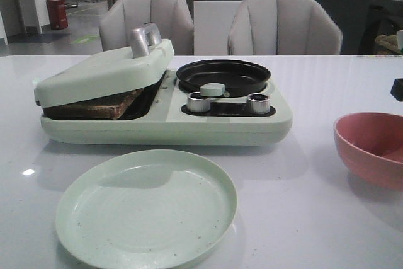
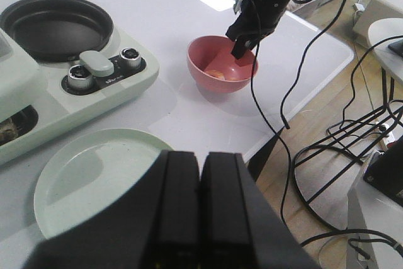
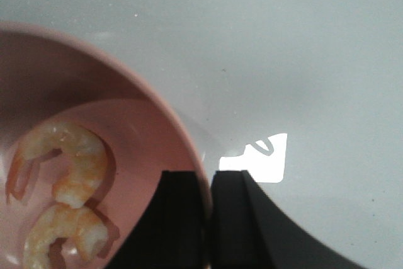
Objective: Make breakfast with bread and shrimp
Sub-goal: 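Grasp the pink bowl rim with the right gripper and lift it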
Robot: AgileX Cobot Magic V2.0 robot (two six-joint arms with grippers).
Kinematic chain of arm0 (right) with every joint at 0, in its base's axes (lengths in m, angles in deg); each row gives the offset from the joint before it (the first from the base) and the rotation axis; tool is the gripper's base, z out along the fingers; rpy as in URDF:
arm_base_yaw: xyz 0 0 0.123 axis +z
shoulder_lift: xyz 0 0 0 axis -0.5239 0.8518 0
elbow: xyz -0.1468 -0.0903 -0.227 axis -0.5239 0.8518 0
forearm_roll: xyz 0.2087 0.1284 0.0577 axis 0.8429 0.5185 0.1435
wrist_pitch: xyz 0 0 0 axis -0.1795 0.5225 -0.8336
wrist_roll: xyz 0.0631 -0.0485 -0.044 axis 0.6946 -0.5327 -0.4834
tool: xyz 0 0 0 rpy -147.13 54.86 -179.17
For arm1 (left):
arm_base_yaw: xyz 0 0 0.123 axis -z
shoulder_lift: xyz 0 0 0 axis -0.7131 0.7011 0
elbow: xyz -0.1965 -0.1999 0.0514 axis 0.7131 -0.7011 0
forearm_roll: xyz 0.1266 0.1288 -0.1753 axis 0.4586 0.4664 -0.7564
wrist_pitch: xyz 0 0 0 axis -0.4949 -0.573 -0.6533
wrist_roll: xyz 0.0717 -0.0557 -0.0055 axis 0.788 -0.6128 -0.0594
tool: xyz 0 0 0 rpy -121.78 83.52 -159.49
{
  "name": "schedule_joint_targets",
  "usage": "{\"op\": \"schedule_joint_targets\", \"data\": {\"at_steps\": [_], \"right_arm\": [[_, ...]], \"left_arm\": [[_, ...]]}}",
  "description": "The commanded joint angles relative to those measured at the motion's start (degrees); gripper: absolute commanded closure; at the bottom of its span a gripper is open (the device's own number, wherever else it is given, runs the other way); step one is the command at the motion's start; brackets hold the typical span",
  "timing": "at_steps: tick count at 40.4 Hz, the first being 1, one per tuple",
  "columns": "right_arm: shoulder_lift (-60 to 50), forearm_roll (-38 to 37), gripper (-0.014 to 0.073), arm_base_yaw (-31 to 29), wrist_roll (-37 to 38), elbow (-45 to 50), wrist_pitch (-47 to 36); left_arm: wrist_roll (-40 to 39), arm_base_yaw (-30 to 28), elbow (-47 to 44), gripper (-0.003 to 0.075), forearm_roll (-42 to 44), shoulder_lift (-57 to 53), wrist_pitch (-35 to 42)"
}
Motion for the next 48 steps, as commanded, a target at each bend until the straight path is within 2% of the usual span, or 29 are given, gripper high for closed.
{"op": "schedule_joint_targets", "data": {"at_steps": [1, 15, 25, 28, 34, 42, 48], "right_arm": [[-2.4, -0.1, 0.0559, -0.3, -0.3, -1.7, -1.1], [-9.3, -0.2, 0.0559, 1.1, -0.4, -3.3, -1.2], [-15.5, -6.6, 0.055, 9.4, 0.0, -12.7, -1.1], [-15.5, -10.5, 0.055, 12.9, 2.5, -16.8, -0.8], [-13.4, -23.3, 0.055, 20.2, 11.2, -25.1, -0.7], [-6.0, -44.8, 0.055, 28.7, 21.7, -35.0, 1.9], [0.9, -59.1, 0.055, 33.2, 26.8, -41.7, 4.2]], "left_arm": [[0.2, 0.5, 1.4, 0.0622, -3.1, 0.0, 2.4], [0.2, 0.5, 1.4, 0.0622, -3.1, 0.0, 2.4], [0.2, 0.5, 1.4, 0.0622, -3.1, 0.0, 2.4], [0.2, 0.5, 1.4, 0.0622, -3.1, 0.0, 2.4], [0.2, 0.5, 1.4, 0.0622, -3.1, 0.0, 2.4], [0.2, 0.5, 1.4, 0.0622, -3.1, 0.0, 2.4], [0.2, 0.5, 1.4, 0.0622, -3.1, 0.0, 2.4]]}}
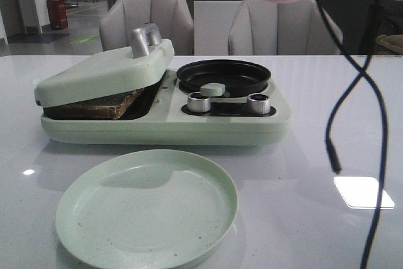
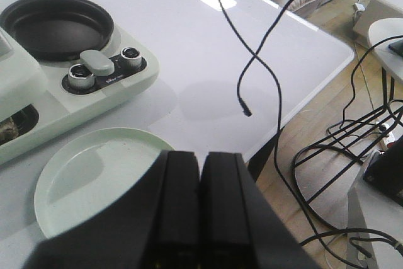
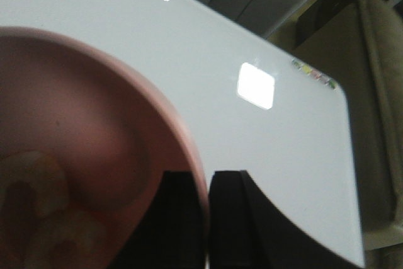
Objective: Make breakfast with bread and shrimp
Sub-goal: 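Grasp the pink bowl rim with the right gripper and lift it, then tilt the pink bowl over the frying pan to pour the shrimp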
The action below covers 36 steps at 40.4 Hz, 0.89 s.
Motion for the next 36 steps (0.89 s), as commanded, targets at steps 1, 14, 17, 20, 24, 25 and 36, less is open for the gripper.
{"op": "schedule_joint_targets", "data": {"at_steps": [1, 14, 17, 20, 24, 25, 36], "right_arm": [[1.6, -13.8, 0.055, 2.5, 4.5, -5.8, -1.0], [13.7, -46.6, 0.055, 8.2, 20.3, -11.2, 8.6], [15.5, -51.9, 0.055, 9.1, 22.7, -11.2, 11.5], [17.0, -56.4, 0.055, 9.9, 23.9, -11.2, 13.2], [17.6, -56.8, 0.055, 10.5, 23.9, -12.1, 13.4], [17.6, -56.8, 0.055, 10.6, 23.9, -12.5, 13.5], [17.5, -56.8, 0.055, 10.6, 19.5, -19.9, 14.6]], "left_arm": [[0.2, 0.5, 1.5, 0.0622, -3.1, 0.0, 2.4], [0.2, 0.5, 1.5, 0.0622, -3.1, 0.0, 2.4], [0.2, 0.5, 1.5, 0.0622, -3.1, 0.0, 2.4], [0.2, 0.5, 1.5, 0.0622, -3.1, 0.0, 2.4], [0.2, 0.5, 1.5, 0.0622, -3.1, 0.0, 2.4], [0.2, 0.5, 1.5, 0.0622, -3.1, 0.0, 2.4], [0.2, 0.5, 1.5, 0.0622, -3.1, 0.0, 2.4]]}}
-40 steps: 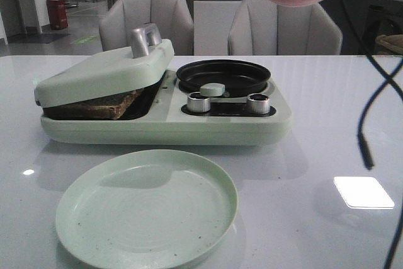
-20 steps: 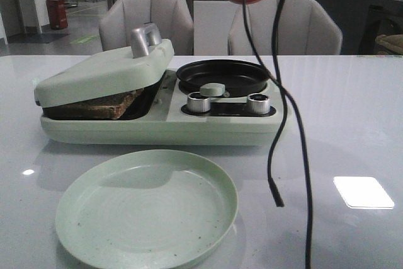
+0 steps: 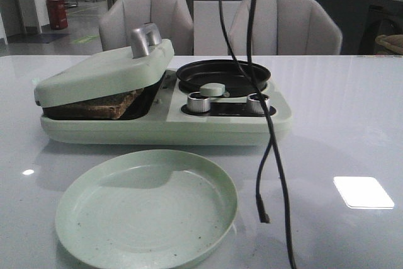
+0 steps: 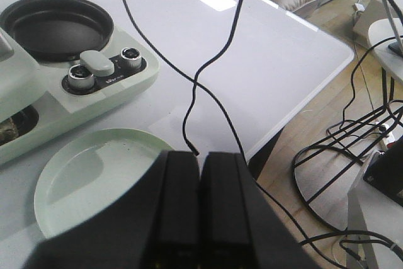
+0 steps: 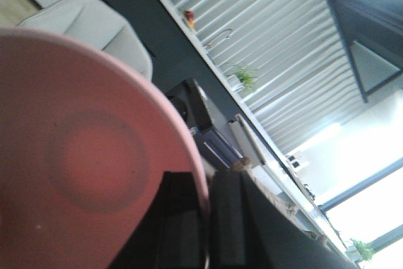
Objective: Make breakfast with bread and shrimp
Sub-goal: 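Tilt the pink bowl over the frying pan to pour the shrimp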
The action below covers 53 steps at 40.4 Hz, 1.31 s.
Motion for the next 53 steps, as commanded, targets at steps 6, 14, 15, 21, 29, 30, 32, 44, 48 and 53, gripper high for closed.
{"op": "schedule_joint_targets", "data": {"at_steps": [6, 14, 15, 21, 29, 30, 32, 44, 48, 53], "right_arm": [[-4.1, -6.2, 0.055, -0.2, -3.8, -7.8, 1.1], [0.6, -6.2, 0.055, -0.2, -3.8, -6.0, 4.4], [1.9, -6.2, 0.055, -0.2, -3.8, -5.6, 4.9], [7.2, -6.2, 0.055, -0.2, -4.7, -5.4, 6.5], [7.1, -6.2, 0.055, -0.2, -4.5, -5.8, 6.7], [6.8, -6.2, 0.055, -0.2, -4.5, -5.9, 6.9], [6.0, -6.1, 0.055, -0.3, -4.5, -6.1, 7.8], [-5.6, 16.4, 0.055, -4.0, -4.5, -5.3, 5.7], [-10.0, 26.6, 0.055, -7.9, -4.7, -2.9, 3.7], [-16.8, 39.5, 0.055, -14.5, -8.0, 5.1, -0.3]], "left_arm": [[0.2, 0.5, 1.5, 0.0622, -3.1, 0.0, 2.4], [0.2, 0.5, 1.5, 0.0622, -3.1, 0.0, 2.4], [0.2, 0.5, 1.5, 0.0622, -3.1, 0.0, 2.4], [0.2, 0.5, 1.5, 0.0622, -3.1, 0.0, 2.4], [0.2, 0.5, 1.5, 0.0622, -3.1, 0.0, 2.4], [0.2, 0.5, 1.5, 0.0622, -3.1, 0.0, 2.4], [0.2, 0.5, 1.5, 0.0622, -3.1, 0.0, 2.4], [0.2, 0.5, 1.5, 0.0622, -3.1, 0.0, 2.4], [0.2, 0.5, 1.5, 0.0622, -3.1, 0.0, 2.4], [0.2, 0.5, 1.5, 0.0622, -3.1, 0.0, 2.4]]}}
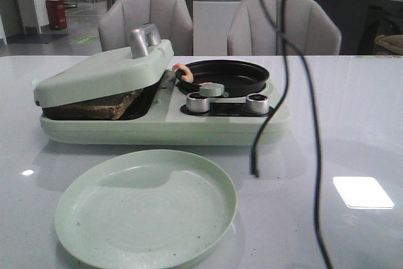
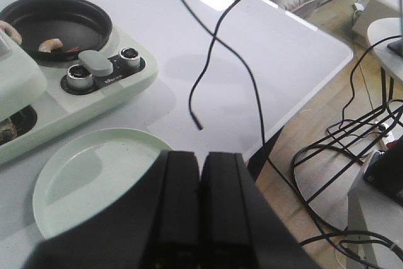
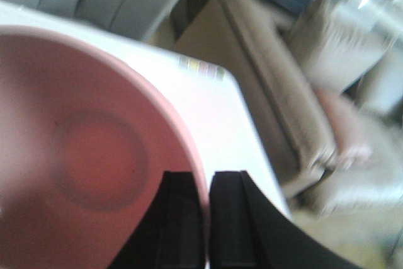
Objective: Make breakfast with bread and shrimp
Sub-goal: 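Tilt the pink bowl over the frying pan to pour the shrimp, then carry the empty pink bowl back and set it on the table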
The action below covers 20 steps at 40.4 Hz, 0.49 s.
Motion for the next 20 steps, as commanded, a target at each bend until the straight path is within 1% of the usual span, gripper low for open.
{"op": "schedule_joint_targets", "data": {"at_steps": [1, 8, 12, 15, 20], "right_arm": [[-8.7, 7.0, 0.055, -5.4, -3.9, 5.2, -3.9], [-17.1, 24.6, 0.055, -16.3, -11.1, 21.3, -9.7], [-19.9, 34.7, 0.055, -22.0, -15.5, 30.0, -13.3], [-20.9, 42.5, 0.055, -26.2, -20.5, 35.5, -16.4], [-20.5, 55.1, 0.055, -30.7, -30.3, 43.1, -20.3]], "left_arm": [[0.2, 0.5, 1.5, 0.0622, -3.1, 0.0, 2.4], [0.2, 0.5, 1.5, 0.0622, -3.1, 0.0, 2.4], [0.2, 0.5, 1.5, 0.0622, -3.1, 0.0, 2.4], [0.2, 0.5, 1.5, 0.0622, -3.1, 0.0, 2.4], [0.2, 0.5, 1.5, 0.0622, -3.1, 0.0, 2.4]]}}
